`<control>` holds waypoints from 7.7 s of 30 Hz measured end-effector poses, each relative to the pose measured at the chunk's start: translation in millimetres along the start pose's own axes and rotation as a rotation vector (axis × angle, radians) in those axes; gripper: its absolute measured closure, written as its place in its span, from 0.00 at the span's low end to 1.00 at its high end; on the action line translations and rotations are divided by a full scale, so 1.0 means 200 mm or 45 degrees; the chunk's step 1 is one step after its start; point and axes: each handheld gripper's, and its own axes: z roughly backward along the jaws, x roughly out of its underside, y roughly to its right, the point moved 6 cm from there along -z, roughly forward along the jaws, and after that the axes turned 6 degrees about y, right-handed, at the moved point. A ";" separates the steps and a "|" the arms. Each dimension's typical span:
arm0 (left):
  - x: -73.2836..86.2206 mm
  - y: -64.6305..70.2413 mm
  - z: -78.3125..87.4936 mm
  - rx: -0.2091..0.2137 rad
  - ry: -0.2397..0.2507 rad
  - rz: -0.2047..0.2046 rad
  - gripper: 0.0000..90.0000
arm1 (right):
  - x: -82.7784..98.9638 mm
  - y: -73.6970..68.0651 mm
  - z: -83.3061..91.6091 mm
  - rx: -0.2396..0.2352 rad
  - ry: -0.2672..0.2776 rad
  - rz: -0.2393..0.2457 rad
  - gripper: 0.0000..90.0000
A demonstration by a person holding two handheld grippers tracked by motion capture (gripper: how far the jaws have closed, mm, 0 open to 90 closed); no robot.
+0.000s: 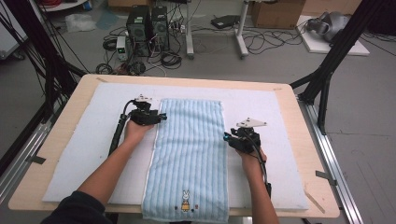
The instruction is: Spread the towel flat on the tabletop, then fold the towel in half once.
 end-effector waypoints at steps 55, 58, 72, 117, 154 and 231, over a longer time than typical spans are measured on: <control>-0.01 -0.07 0.00 -0.024 -0.069 -0.036 0.69 | -0.14 0.12 -0.23 -0.064 -0.064 -0.111 0.71; -0.01 -0.05 -0.01 -0.046 -0.080 -0.109 0.90 | -0.08 0.07 -0.26 -0.080 -0.147 -0.049 0.77; -0.01 -0.08 0.08 0.020 0.046 0.033 0.56 | -0.09 0.14 -0.20 0.097 -0.039 -0.084 0.46; 0.01 0.08 0.43 0.270 0.286 -0.003 0.22 | -0.03 0.01 0.22 -0.061 0.179 0.049 0.12; 0.09 0.04 0.12 0.023 -0.060 -0.162 0.67 | 0.01 0.04 0.18 -0.031 0.116 -0.037 0.12; 0.15 0.20 0.47 0.321 0.158 -0.134 0.97 | -0.02 -0.15 0.07 -0.113 0.023 0.008 0.95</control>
